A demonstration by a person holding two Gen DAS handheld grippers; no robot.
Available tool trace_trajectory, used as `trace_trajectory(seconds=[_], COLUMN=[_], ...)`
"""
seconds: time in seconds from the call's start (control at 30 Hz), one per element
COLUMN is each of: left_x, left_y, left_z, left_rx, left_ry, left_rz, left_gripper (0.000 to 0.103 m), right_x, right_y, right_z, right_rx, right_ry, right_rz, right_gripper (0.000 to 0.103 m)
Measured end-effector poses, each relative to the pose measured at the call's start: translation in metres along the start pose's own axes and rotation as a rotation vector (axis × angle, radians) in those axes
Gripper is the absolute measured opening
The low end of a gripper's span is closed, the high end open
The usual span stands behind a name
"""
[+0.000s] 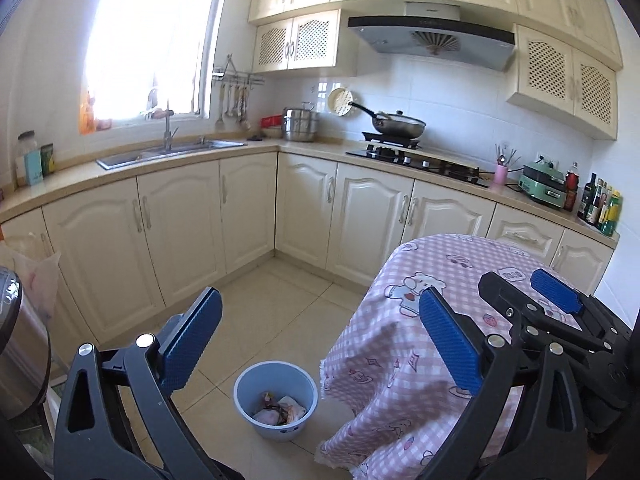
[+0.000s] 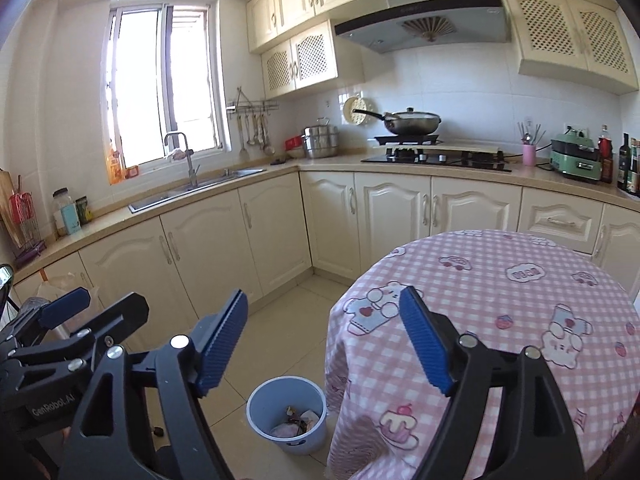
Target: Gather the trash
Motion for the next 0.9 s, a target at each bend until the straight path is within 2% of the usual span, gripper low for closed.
trace_trajectory(seconds=[0.2,0.47,0.57,0.9], left_x=[0.025,0.046,0.054,0.066], left_y=[-0.032,-0.073,-0.083,-0.091], left_z=[0.002,0.008,0.01,0.009], left_rx=[0.065,0.152,0.172,0.201], left_ry=[0.065,0.088,0.093,0.124], left_rz=[-0.004,-0.006,-0.025,-0.008], left_gripper=[0.095,0.095,0.095,0.095], right_x=[0.017,0.028,0.03,0.049], right_y=[-0.042,-0.099,-0.11,-0.123], right_z=[0.0,0.005,0.009,0.012], right_rx=[0.072,0.182,0.204,0.238], right_ry=[0.016,-0.008,-0.011,0.028], right_rz=[-0.038,-0.078,-0.081,-0.087], right_gripper=[0.078,0.08,0.08,0.081])
Point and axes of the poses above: each gripper's, at about its wrist camera, not at the fingertips, and y roughly the way its jaws point, x to its right, z to its top, the point moved 4 cm from there along y, roughly the way its jaws point, and after that the axes turned 11 degrees about -z, right-handed, at the moved point
